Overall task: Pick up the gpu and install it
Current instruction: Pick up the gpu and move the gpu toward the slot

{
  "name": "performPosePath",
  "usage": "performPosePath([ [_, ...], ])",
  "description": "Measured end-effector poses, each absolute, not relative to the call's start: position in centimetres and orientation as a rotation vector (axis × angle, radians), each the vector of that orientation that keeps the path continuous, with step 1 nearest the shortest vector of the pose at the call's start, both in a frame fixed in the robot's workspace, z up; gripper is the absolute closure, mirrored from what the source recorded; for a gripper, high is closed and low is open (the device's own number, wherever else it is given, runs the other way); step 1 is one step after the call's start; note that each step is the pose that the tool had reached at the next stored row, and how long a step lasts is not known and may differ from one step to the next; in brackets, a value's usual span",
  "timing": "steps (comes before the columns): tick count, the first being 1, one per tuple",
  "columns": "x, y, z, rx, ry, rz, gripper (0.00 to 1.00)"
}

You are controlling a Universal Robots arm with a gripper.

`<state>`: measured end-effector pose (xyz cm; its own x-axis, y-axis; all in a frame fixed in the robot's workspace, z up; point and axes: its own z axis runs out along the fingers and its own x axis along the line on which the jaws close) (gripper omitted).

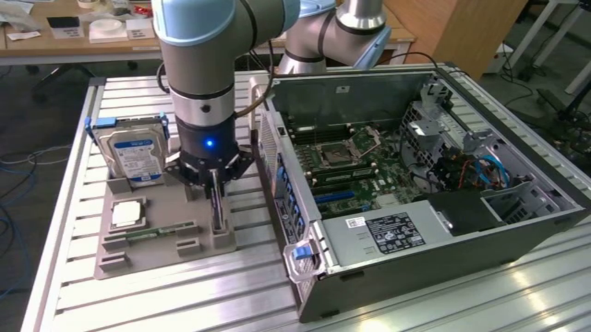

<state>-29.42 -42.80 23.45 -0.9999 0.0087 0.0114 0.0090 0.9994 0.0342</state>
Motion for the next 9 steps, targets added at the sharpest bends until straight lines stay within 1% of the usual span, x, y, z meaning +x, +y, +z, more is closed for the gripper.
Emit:
performPosePath([
  [6, -29.4, -42.8, 24.3, -0.014, -3.129, -0.091, 0.72],
  [9, -29.4, -42.8, 24.7, -0.014, -3.127, -0.128, 0.72],
])
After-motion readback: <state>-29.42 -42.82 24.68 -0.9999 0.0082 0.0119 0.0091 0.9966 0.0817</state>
